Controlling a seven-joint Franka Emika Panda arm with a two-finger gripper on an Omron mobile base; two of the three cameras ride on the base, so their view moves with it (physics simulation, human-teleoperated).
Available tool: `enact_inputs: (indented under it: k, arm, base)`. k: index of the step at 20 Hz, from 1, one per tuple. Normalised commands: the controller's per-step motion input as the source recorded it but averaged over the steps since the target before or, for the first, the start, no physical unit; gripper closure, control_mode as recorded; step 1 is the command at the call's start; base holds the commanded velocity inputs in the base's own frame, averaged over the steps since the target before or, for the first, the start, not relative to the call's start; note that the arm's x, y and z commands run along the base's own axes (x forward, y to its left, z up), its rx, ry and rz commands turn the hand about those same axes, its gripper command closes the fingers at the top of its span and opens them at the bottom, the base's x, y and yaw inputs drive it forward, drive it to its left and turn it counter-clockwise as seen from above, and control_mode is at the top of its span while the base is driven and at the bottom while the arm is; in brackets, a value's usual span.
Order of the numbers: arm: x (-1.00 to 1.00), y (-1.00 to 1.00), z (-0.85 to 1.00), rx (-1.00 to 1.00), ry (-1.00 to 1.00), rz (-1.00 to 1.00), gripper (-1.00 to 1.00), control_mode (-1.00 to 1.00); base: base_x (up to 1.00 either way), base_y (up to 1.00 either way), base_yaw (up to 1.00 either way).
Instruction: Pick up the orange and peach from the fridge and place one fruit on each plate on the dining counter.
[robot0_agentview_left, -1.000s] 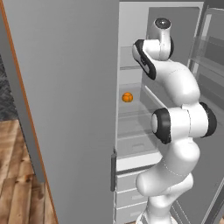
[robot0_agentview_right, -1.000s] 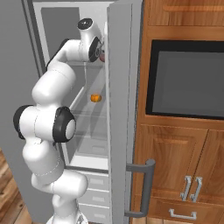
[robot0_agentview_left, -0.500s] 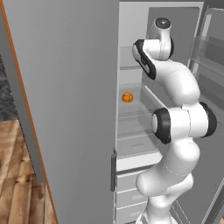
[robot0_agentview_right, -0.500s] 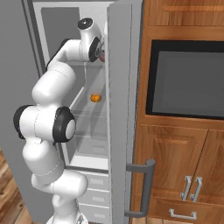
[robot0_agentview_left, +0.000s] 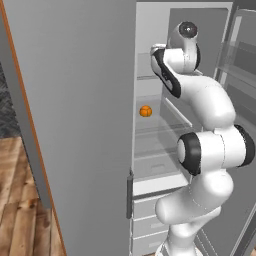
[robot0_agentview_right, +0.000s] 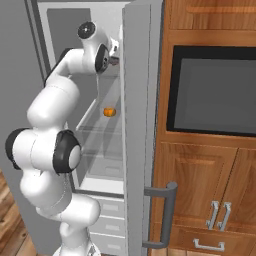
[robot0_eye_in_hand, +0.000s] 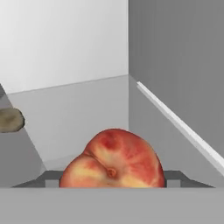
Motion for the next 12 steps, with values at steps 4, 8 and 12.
enact_inputs:
  k: [4,8,12]
  arm:
    - [-0.62,0.03,0.13,-0.03,-0.16,-0.02,1.00,-1.00]
    - [-1.00,0.00,0.25,0.00,-0.01,-0.04,1.00,-1.00]
    - [-1.00,0.00,0.22,0.00,0.00,-0.01,1.00,-1.00]
  base:
    - [0.00,0.00,0.00]
    - [0.00,0.00,0.00]
    - [0.00,0.00,0.00]
